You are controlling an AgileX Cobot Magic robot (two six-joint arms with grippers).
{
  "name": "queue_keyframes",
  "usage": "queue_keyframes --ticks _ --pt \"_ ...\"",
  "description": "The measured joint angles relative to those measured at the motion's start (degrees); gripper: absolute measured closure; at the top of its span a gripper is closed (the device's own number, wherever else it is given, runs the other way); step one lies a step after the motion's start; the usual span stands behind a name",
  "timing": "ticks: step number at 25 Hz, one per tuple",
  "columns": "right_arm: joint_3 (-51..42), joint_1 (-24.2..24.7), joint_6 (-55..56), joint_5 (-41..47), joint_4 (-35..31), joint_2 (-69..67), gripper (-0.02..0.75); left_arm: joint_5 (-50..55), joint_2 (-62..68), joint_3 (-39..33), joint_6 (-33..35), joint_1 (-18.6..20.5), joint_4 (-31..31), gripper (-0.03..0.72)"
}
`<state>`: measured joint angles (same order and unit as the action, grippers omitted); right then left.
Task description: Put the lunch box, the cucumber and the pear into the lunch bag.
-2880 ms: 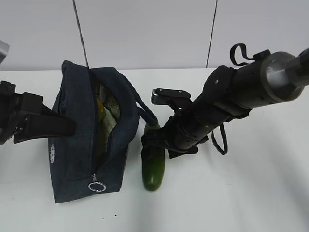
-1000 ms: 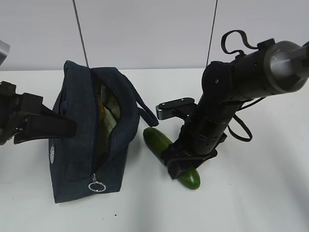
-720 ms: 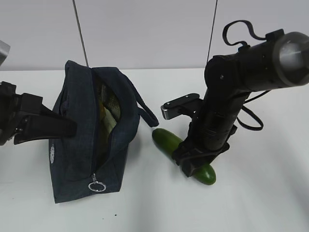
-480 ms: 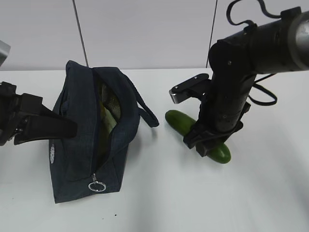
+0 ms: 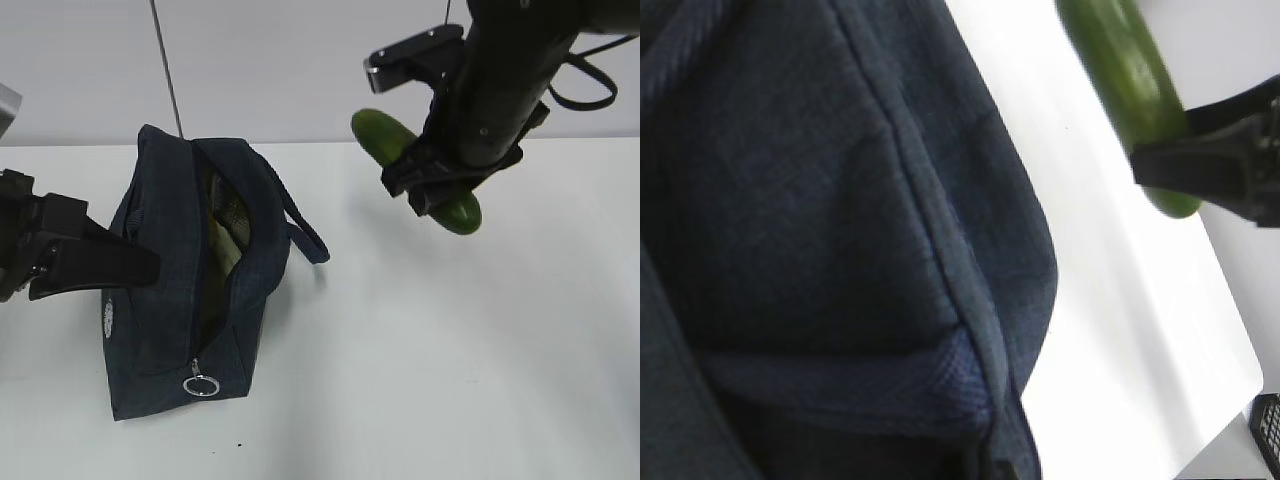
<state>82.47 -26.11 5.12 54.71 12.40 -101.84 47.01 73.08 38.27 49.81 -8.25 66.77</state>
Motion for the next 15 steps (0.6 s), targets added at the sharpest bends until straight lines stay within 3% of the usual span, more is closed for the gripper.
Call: queue_keyframes --ticks 6,15 --pt "6.17 0.0 -2.07 -0.13 -9.79 2.1 0.336 0.15 0.0 0.0 0.0 0.0 0.0 0.702" --pt "8.04 0.0 -19.54 -2.29 -39.01 2.18 0.336 0.17 0.0 0.0 0.0 0.0 0.0 0.702"
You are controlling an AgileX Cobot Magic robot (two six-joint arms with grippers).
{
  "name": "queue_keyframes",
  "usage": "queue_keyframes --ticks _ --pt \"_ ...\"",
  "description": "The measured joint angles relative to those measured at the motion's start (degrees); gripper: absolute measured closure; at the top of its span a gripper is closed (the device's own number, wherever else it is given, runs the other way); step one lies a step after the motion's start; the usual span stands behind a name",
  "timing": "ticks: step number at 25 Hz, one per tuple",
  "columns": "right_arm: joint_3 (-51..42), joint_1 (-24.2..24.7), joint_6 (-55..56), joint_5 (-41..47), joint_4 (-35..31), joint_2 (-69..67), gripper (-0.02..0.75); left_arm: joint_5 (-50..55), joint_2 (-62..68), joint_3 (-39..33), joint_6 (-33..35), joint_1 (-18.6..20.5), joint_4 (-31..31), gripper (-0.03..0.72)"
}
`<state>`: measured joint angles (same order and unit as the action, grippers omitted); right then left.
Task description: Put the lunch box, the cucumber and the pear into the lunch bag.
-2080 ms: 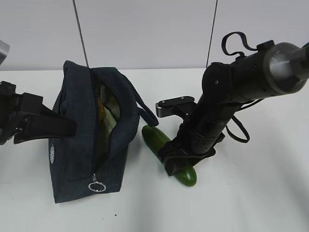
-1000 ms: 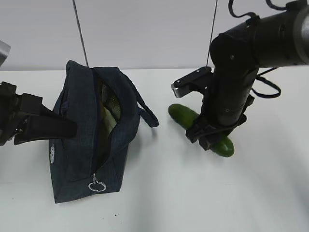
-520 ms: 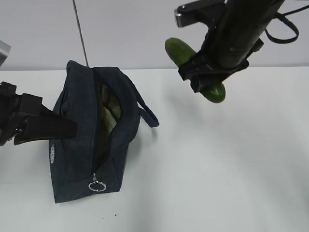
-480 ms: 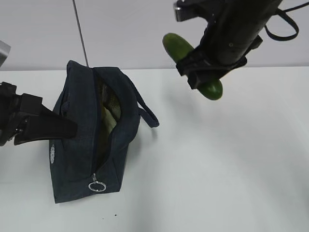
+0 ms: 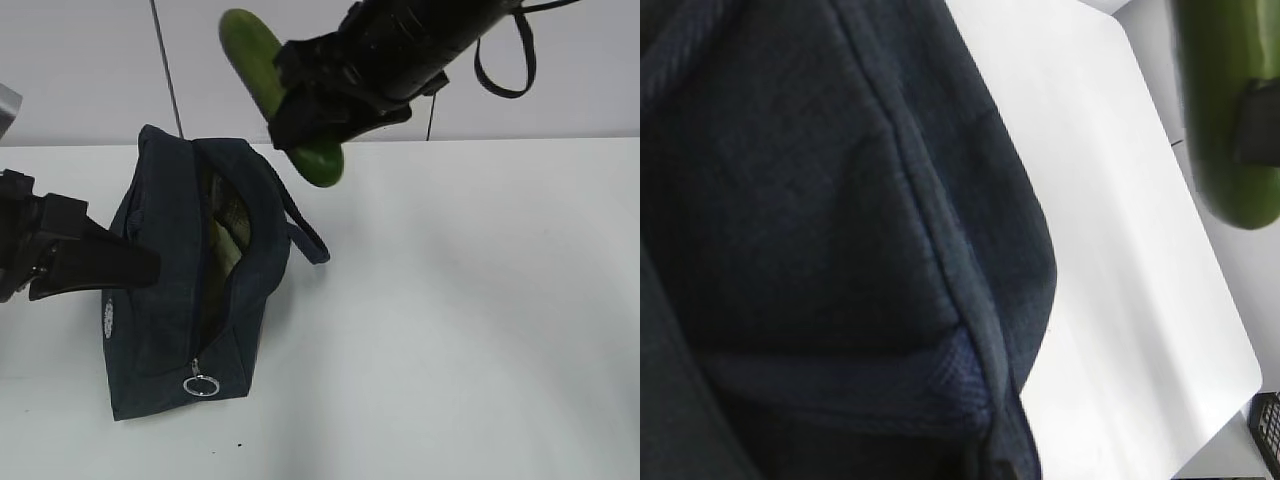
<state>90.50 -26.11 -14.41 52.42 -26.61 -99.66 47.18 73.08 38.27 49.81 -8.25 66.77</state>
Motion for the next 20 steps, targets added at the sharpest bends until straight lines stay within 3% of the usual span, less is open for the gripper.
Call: queue_keyframes --ticks 3,8,20 --pt "0.04 0.0 -5.53 -1.3 -10.69 -0.95 0.336 0.0 0.0 0.0 0.0 0.0 0.05 0.702" --pt "0.13 0.0 -11.74 -2.22 -23.04 -6.2 0.336 0.0 0.0 0.0 0.0 0.0 0.27 0.702" --pt "0.13 0.0 -12.77 -2.94 -24.48 -17.45 0.336 0.18 0.0 0.0 0.17 0.0 3.47 0.702"
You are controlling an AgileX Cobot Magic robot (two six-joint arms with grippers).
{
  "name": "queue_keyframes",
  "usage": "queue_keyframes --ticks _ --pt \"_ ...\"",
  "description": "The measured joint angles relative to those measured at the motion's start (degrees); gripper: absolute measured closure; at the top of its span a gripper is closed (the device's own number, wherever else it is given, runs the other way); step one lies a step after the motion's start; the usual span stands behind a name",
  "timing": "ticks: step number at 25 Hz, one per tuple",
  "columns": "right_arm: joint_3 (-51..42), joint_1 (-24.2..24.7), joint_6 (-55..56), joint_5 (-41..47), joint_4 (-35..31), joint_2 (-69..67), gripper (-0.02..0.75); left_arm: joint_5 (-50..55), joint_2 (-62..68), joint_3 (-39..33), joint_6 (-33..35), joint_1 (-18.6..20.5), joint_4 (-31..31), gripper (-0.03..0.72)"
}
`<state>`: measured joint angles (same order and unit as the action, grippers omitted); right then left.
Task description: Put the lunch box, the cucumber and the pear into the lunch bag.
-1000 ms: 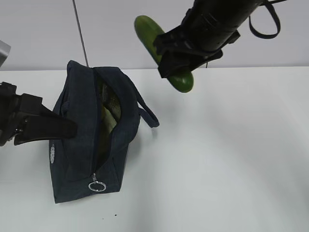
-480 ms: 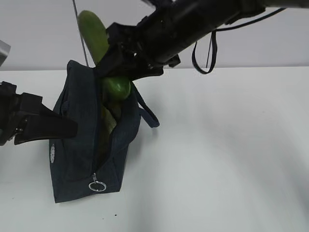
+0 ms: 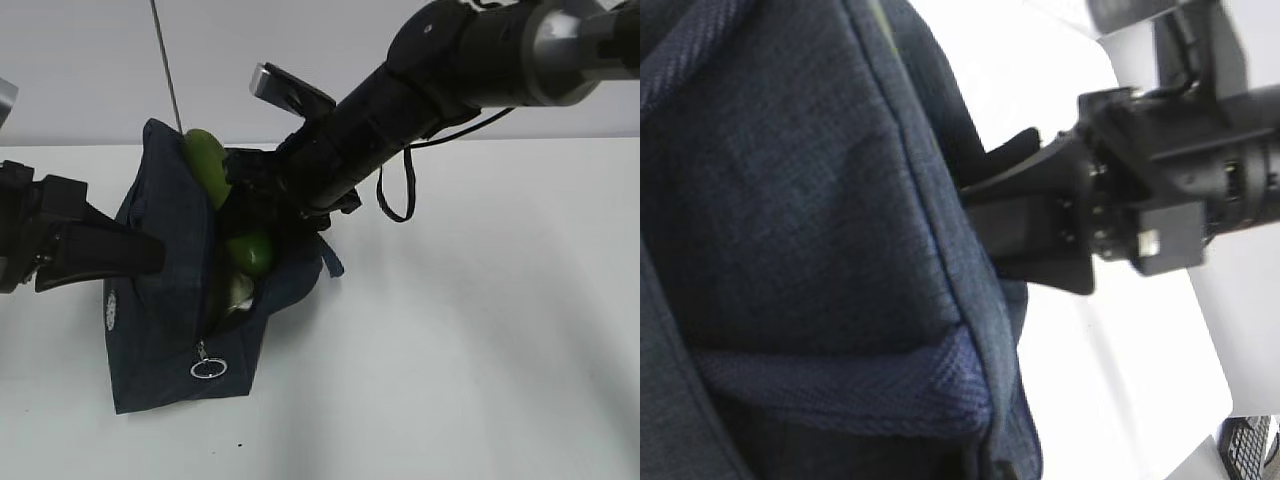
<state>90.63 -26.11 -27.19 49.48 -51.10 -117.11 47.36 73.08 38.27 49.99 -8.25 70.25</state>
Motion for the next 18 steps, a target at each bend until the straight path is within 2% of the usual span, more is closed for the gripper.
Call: queue_keyframes --ticks 13,18 --pt "0.37 -1.52 -2.89 3.93 -0.56 -1.62 0.305 0.01 0.0 0.0 0.25 0.0 0.31 0.702" --pt "4.31 -1.52 -3.75 7.69 -0.21 -1.76 0.291 0.01 0.0 0.0 0.25 0.0 0.32 0.702"
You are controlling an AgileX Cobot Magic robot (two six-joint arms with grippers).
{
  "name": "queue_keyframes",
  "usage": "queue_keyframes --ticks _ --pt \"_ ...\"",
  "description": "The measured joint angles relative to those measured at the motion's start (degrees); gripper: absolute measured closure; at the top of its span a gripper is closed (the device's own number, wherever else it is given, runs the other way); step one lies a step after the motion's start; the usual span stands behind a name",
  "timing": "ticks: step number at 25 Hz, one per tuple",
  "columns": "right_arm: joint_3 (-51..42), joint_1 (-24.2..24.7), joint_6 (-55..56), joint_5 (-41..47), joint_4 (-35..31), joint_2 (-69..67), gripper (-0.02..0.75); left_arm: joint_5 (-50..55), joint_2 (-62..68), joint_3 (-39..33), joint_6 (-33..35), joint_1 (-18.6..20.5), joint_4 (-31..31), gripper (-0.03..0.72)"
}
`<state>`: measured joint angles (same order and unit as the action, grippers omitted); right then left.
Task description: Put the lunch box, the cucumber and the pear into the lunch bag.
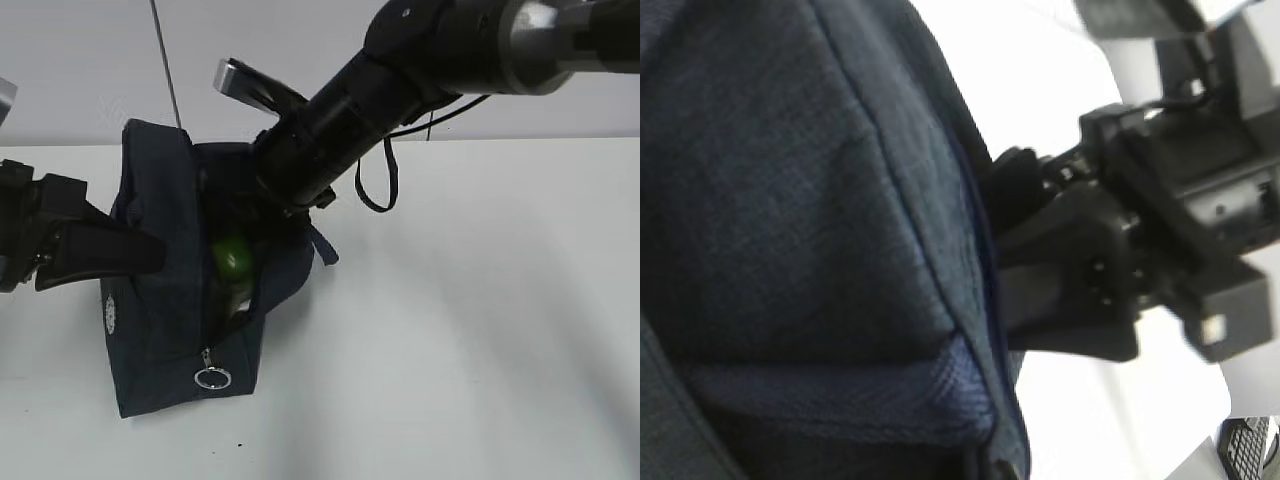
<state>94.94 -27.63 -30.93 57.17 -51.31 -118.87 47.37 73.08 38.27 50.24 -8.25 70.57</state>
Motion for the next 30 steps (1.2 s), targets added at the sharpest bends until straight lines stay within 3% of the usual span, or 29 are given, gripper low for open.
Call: queue_keyframes --ticks 7,10,14,23,30 --pt "6.67 0.0 -0.25 3.76 0.97 0.0 0.174 0.0 0.0 0.0 0.0 0.0 0.29 0.702" --pt "9.37 0.0 -0.38 5.47 2.47 -0.14 0.16 0.05 0.0 0.0 0.0 0.0 0.35 0.702" --pt "14.33 0.0 0.85 7.87 7.06 -0.14 0.158 -0.01 0.0 0.0 0.16 0.0 0.35 0.702" --pt "26.48 0.35 15.39 13.27 32.98 -0.19 0.218 -0.01 0.0 0.0 0.4 0.0 0.4 0.702" --pt "26.72 0.35 16.35 13.97 35.03 -2.51 0.249 -0.01 0.0 0.0 0.41 0.0 0.4 0.702"
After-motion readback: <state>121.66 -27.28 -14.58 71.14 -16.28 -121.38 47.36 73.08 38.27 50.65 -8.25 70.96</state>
